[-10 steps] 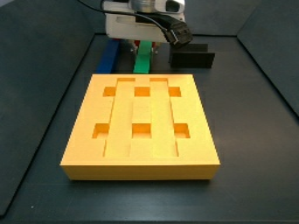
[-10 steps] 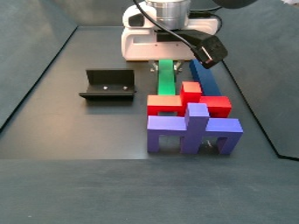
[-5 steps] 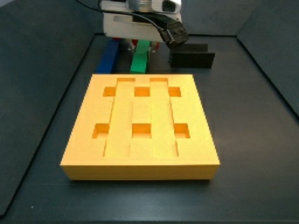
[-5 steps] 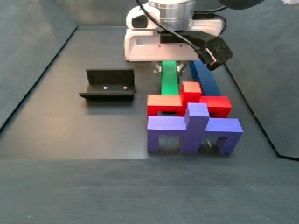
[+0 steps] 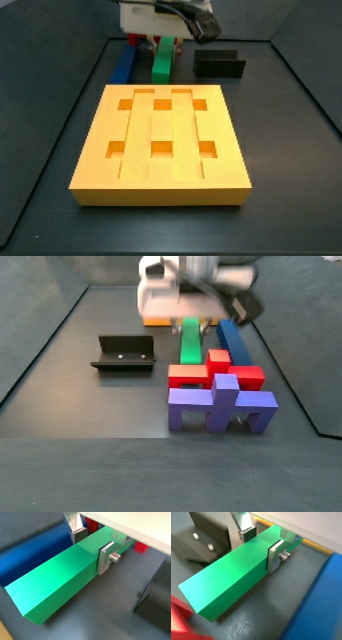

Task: Pick up the green object. Move up. Move to above the board. Insert the green object.
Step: Move up, then move to above the board.

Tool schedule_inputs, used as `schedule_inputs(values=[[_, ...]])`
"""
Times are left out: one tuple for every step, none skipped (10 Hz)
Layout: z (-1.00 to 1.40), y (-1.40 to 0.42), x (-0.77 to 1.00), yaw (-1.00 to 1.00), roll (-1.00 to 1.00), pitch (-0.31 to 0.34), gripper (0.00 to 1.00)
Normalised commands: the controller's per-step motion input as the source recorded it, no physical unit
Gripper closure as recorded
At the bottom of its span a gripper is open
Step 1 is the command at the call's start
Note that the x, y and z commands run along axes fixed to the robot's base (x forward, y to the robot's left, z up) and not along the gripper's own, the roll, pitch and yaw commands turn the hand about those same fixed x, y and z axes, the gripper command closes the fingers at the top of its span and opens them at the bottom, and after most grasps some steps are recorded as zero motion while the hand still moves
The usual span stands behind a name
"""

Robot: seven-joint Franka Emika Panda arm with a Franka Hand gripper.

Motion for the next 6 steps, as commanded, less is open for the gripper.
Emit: schedule_inputs(values=[[0.27, 0.03, -0.05, 0.00, 0.01, 0.004, 1.00], [1.40, 0.00, 0.00, 0.00, 0.00, 0.000, 1.00], [1.40, -0.01, 0.00, 0.00, 0.00, 0.025, 1.00], [1.40, -0.01, -0.02, 0.00, 0.00, 0.033, 1.00], [1.40, 0.00, 0.01, -0.01, 0.00, 0.010, 1.00], [1.40, 0.00, 0.03, 0.00, 0.00, 0.037, 1.00]])
